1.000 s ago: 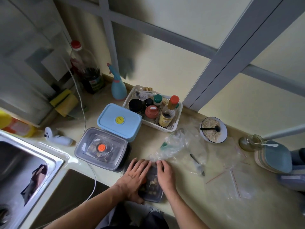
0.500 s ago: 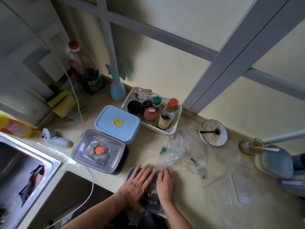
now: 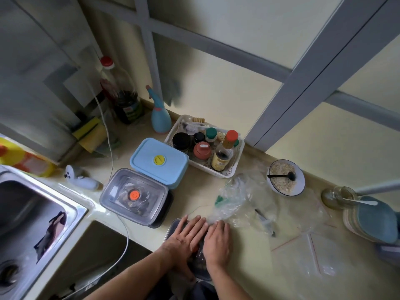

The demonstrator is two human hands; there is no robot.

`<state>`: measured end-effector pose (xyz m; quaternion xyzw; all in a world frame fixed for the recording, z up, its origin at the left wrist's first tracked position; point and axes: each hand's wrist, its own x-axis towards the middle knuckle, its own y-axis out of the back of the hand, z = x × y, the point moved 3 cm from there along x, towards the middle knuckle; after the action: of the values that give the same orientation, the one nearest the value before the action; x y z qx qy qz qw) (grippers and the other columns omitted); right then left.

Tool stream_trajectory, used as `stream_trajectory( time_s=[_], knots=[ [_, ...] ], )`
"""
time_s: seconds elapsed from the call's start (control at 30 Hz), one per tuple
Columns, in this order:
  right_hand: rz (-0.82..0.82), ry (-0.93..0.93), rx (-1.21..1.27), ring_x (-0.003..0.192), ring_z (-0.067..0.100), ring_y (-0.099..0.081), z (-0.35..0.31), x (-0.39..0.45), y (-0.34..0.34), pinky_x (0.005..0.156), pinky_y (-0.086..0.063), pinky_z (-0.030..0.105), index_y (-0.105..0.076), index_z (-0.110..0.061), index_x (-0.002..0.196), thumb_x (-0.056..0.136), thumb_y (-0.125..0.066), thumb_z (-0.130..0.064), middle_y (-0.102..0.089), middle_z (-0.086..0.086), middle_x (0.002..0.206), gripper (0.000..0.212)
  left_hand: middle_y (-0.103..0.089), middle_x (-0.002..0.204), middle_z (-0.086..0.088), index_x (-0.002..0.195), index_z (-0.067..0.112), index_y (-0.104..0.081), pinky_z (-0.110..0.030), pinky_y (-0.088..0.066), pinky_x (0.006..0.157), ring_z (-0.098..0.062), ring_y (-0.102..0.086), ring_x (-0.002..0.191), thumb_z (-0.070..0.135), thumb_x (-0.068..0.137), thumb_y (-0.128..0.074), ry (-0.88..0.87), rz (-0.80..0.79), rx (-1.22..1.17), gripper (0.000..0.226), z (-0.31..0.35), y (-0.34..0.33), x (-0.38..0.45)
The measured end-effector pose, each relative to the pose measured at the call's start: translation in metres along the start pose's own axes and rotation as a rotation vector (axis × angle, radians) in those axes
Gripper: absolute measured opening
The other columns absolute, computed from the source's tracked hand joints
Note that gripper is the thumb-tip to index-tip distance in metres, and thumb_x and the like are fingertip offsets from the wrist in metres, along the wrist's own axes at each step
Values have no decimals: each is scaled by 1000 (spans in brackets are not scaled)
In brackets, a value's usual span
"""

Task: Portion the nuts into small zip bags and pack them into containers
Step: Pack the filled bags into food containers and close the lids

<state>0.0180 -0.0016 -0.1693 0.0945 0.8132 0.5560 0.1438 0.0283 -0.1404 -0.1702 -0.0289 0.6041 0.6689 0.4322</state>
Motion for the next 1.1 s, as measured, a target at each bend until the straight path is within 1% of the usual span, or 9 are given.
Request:
stream_trajectory(
  time_s=[0.17, 0.33, 0.47, 0.57, 0.7, 0.8, 0.87, 0.97, 1.1],
  knots=[
    [-110, -19, -35, 70, 31, -61, -5, 2, 6, 61, -51, 40, -63, -10, 77, 96, -39, -27, -62, 11, 77, 35, 19, 163, -14, 158, 7, 10, -55, 18, 116, -37, 15, 151, 94, 44, -60, 18, -5, 47, 160, 2, -3, -3],
    [-152, 88, -143, 87, 31, -61, 22, -4, -13, 75, -49, 41, -64, -13, 100, 109, -27, -25, -63, 12, 97, 40, -4, 167, -18, 161, 11, -9, -57, -5, 118, -33, -5, 155, 99, 46, -42, 87, 128, -18, 148, 6, -7, -22],
    [-165, 43, -77, 61, 31, -64, 9, -17, 14, 42, -48, 38, -61, -16, 90, 102, -39, -38, -58, 12, 85, 34, -13, 166, -17, 160, 14, -16, -56, -10, 117, -35, -16, 153, 98, 48, -41, 150, 109, -83, 143, 7, -14, -35],
    [-162, 84, -58, 58, 32, -67, 3, -15, 16, 38, -48, 38, -61, -15, 97, 105, -34, -39, -60, 14, 88, 37, -14, 165, -17, 160, 14, -15, -57, -8, 115, -38, -18, 151, 103, 48, -34, 164, 76, -96, 144, 4, -15, -32],
    [-199, 104, -36, 60, 33, -66, 1, -14, 14, 40, -50, 38, -61, -15, 99, 106, -31, -39, -61, 14, 91, 39, -4, 167, -16, 161, 18, -3, -57, -1, 115, -41, -7, 152, 103, 48, -38, 167, 45, -99, 146, 3, -13, -33],
    [-233, 121, 20, 59, 33, -64, 1, -14, 17, 38, -48, 38, -61, -13, 95, 105, -32, -38, -60, 14, 89, 40, 26, 163, -10, 157, 26, 21, -53, 18, 116, -36, 22, 150, 97, 52, -50, 145, 123, -92, 145, 4, -10, -30],
    [-204, 147, 29, 57, 33, -63, 2, -16, 17, 36, -47, 36, -62, -10, 93, 105, -33, -36, -60, 14, 89, 41, 35, 159, -7, 154, 28, 27, -51, 24, 116, -28, 32, 148, 95, 56, -54, 143, 154, -83, 144, 3, -11, -31],
    [-192, 182, 54, 55, 33, -63, 3, -16, 19, 36, -46, 36, -62, -8, 93, 105, -32, -37, -61, 15, 88, 43, 35, 160, -4, 154, 29, 28, -52, 21, 118, -22, 34, 147, 94, 57, -56, 161, 197, -79, 144, 5, -10, -33],
    [-216, 164, 81, 54, 33, -62, 4, -17, 19, 37, -44, 33, -61, -8, 92, 106, -23, -41, -61, 16, 87, 52, 27, 164, -5, 157, 28, 21, -54, 13, 122, -24, 28, 150, 90, 54, -63, 205, 245, -72, 146, 12, -4, -40]
  ],
)
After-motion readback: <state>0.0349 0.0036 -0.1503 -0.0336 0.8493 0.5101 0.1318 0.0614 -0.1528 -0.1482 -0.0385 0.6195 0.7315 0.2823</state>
